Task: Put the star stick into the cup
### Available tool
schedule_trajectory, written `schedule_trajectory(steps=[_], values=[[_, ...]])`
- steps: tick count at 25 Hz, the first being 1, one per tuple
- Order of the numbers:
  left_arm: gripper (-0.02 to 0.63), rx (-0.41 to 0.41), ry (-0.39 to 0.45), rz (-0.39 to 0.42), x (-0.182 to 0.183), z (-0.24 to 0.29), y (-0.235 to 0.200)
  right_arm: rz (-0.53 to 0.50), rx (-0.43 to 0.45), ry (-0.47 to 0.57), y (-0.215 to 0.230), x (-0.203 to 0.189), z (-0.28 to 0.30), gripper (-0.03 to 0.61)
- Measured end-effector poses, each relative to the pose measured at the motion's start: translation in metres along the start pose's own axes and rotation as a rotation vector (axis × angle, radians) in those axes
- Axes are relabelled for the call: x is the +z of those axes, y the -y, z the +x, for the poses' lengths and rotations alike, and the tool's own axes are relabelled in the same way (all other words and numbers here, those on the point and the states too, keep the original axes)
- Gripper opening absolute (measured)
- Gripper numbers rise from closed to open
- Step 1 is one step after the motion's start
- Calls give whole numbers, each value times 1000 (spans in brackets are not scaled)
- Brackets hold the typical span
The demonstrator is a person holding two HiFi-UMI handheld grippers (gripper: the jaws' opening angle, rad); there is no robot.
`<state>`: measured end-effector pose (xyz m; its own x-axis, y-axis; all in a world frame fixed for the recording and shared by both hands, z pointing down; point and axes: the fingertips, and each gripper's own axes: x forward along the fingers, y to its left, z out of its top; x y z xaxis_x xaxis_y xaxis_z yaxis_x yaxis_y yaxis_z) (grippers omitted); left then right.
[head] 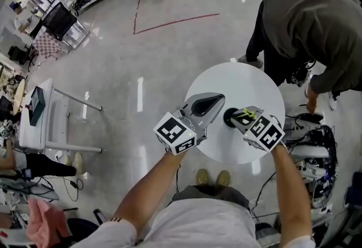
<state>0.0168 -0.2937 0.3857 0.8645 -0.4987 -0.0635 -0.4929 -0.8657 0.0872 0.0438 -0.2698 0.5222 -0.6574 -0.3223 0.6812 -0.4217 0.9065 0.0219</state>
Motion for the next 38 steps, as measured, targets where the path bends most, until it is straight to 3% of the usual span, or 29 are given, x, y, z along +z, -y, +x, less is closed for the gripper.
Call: schedule_trajectory(steps=[12,15,24,32,38], values=[[15,11,-14,-15,-9,2,1,27,-1,-3,6,-8,2,25],[15,7,-16,-16,-9,1,1,39,-6,14,7,-6,-1,121],[15,-6,-15,-14,-10,6,10,31,-18,108,8,7,-23,206],[15,-26,-10,1,-1,9,17,4,-45,197,6,32,-53,210],[15,-40,15,18,16,14,32,40,-63,315,8,55,-88,210]])
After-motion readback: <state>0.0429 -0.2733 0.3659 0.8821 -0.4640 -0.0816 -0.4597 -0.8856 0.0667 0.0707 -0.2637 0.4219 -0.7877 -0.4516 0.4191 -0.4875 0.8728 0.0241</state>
